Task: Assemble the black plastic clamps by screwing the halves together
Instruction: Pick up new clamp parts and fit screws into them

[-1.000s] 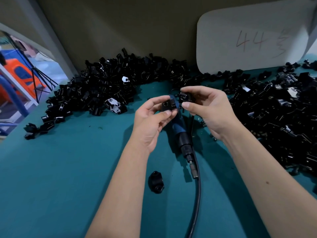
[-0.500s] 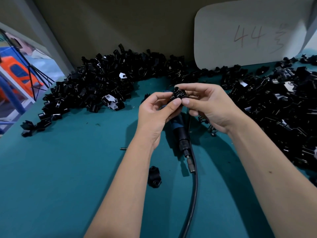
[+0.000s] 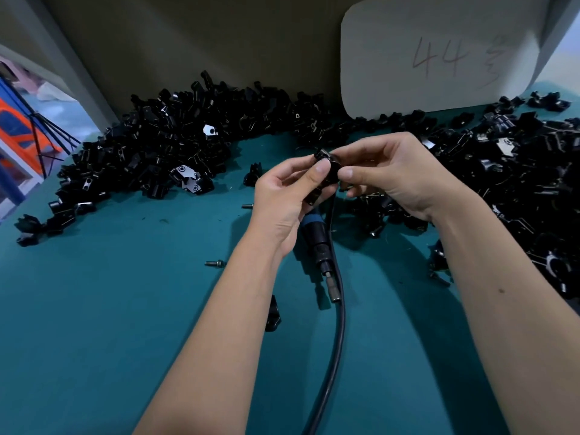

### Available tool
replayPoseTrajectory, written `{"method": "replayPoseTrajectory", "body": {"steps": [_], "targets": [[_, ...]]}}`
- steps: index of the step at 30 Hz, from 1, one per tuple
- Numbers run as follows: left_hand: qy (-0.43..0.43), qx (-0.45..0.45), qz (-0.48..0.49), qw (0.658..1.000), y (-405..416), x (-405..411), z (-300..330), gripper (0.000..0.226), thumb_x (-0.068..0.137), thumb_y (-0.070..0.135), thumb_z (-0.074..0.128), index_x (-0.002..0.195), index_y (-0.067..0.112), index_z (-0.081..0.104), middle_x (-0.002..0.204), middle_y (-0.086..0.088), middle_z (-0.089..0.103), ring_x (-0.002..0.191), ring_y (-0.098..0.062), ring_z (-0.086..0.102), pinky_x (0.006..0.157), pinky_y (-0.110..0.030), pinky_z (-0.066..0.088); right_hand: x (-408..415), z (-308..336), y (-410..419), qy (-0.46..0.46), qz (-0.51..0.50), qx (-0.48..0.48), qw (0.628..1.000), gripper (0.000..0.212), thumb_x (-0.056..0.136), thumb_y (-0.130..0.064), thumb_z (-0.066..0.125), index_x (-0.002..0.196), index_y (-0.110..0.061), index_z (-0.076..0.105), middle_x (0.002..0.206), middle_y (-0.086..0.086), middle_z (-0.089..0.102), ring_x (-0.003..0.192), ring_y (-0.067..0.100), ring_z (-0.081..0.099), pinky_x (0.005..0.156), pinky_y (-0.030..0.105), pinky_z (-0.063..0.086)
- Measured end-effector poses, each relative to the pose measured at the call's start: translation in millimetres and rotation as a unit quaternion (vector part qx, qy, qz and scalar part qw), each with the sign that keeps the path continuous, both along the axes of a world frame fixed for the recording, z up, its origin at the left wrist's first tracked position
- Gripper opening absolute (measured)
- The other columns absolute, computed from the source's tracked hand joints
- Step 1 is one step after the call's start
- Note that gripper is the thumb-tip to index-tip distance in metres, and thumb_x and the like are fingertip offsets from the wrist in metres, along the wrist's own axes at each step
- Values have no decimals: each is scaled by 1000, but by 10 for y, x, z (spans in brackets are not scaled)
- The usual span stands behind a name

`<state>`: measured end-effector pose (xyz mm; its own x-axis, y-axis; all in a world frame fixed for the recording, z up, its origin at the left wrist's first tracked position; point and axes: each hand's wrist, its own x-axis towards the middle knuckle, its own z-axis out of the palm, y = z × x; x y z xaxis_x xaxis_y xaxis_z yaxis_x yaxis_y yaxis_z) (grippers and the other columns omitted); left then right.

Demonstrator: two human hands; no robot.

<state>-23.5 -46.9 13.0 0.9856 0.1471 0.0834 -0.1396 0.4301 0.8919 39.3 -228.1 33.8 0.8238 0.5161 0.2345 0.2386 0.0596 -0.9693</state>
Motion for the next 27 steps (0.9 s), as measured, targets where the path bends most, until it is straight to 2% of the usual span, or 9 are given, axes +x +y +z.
{"method": "replayPoseTrajectory", "body": {"steps": [3, 5, 7, 9, 11, 13, 18, 25, 27], "targets": [[10, 12, 0, 1000, 20, 22, 1, 4, 74, 18, 82, 78, 17, 81, 84, -2, 77, 79, -16, 75, 73, -25, 60, -11, 57, -13, -16, -12, -55, 998, 33, 81, -13, 83, 113, -7, 77, 98, 12, 80, 84, 22, 76, 71, 28, 62], [18, 5, 21, 1000, 34, 38, -14, 2, 82, 11, 80, 83, 12, 78, 85, -4, 76, 79, -16, 74, 72, -26, 61, -7, 108, -43, -32, -23, -143, 989, 32, 84, -17, 83, 115, -13, 76, 96, 8, 79, 82, 20, 77, 68, 29, 63], [36, -22, 56, 998, 68, 47, -27, 3, 87, 7, 77, 88, 7, 75, 88, -6, 74, 76, -16, 72, 70, -25, 61, 19, 177, -118, -87, -4, -312, 946, 24, 85, -17, 84, 107, -24, 77, 92, -2, 78, 76, 11, 75, 62, 24, 61], [52, -46, 81, 994, 128, 50, -28, 2, 91, 7, 76, 89, 8, 75, 91, -7, 74, 74, -18, 73, 68, -23, 60, 33, 236, -177, -98, 62, -466, 877, 29, 86, -11, 83, 103, -35, 78, 89, -15, 76, 73, 1, 72, 59, 16, 56], [62, -66, 93, 992, 179, 46, -22, 1, 92, 8, 76, 91, 9, 75, 91, -6, 76, 73, -19, 74, 67, -22, 60, 21, 260, -152, -97, 90, -540, 831, 37, 85, -9, 83, 106, -40, 78, 87, -20, 74, 72, -2, 70, 57, 11, 50], [67, -76, 97, 990, 196, 40, -21, 0, 92, 9, 76, 92, 9, 76, 89, -5, 76, 73, -19, 75, 66, -21, 60, -5, 248, -65, -136, 84, -574, 803, 34, 82, -13, 87, 102, -38, 78, 91, -18, 72, 76, 1, 67, 60, 12, 46], [71, -76, 97, 990, 179, 32, -36, 1, 90, 10, 77, 90, 9, 78, 94, -7, 76, 75, -20, 74, 67, -21, 59, -13, 262, 34, -161, 75, -598, 782, 14, 84, -15, 85, 82, -27, 78, 87, -12, 74, 85, 5, 67, 69, 19, 49], [75, -106, 105, 986, 208, 26, -34, 9, 91, 12, 78, 95, 5, 74, 83, -5, 75, 72, -19, 74, 67, -22, 60, -90, 229, 135, -213, 79, -626, 746, 21, 85, -5, 76, 91, -23, 67, 80, -12, 61, 78, 14, 64, 71, 30, 57], [73, -112, 106, 985, 216, 19, -35, 8, 91, 11, 78, 95, 5, 74, 81, -4, 75, 71, -19, 73, 67, -22, 60, -91, 188, 141, -207, 73, -621, 752, 20, 84, -5, 76, 90, -21, 66, 79, -9, 63, 71, 15, 66, 67, 31, 58]]}}
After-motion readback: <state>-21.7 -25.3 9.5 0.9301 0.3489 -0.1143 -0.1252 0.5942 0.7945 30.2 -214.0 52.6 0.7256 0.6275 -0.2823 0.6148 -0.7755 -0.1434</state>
